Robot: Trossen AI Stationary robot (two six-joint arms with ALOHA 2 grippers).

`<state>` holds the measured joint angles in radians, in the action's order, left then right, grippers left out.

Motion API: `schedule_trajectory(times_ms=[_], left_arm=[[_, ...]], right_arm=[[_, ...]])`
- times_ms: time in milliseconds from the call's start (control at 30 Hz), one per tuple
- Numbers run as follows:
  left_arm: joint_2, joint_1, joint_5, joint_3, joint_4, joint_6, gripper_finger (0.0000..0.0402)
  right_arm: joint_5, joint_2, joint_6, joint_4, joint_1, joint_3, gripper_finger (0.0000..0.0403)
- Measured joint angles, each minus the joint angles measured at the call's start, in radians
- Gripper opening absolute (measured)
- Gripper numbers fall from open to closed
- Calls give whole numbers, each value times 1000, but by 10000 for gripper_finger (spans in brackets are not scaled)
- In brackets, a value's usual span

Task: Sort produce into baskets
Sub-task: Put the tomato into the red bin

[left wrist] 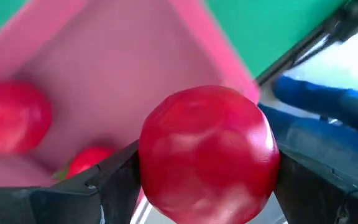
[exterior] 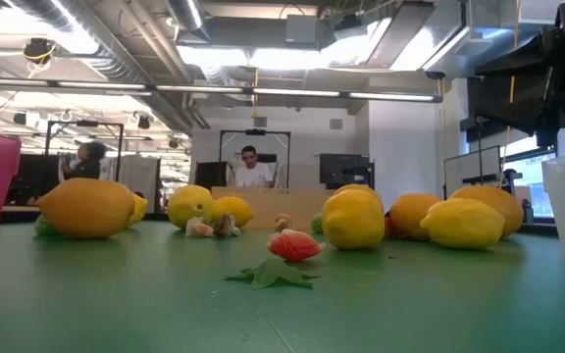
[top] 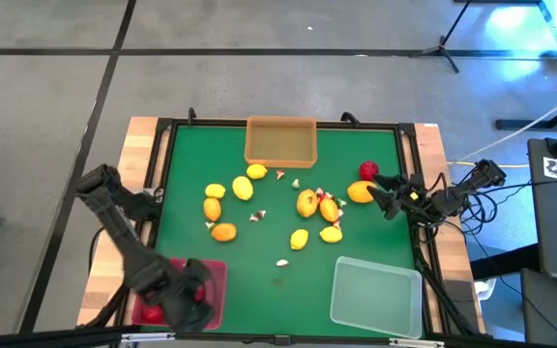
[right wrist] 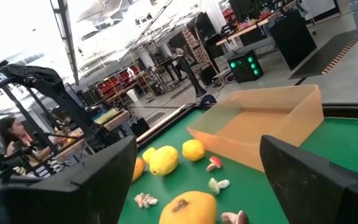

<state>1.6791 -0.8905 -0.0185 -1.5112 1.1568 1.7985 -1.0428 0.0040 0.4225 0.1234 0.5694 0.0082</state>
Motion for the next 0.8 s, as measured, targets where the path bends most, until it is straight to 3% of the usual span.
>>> schedule_trajectory(times_ms=[233, 800], left_arm=[[2, -78, -13, 1, 48, 141, 304], [155, -117, -1, 2, 16, 48, 304]], right_arm=[[8, 0, 11, -17, 0, 0, 337], [42, 0, 30, -21, 0, 0, 337]])
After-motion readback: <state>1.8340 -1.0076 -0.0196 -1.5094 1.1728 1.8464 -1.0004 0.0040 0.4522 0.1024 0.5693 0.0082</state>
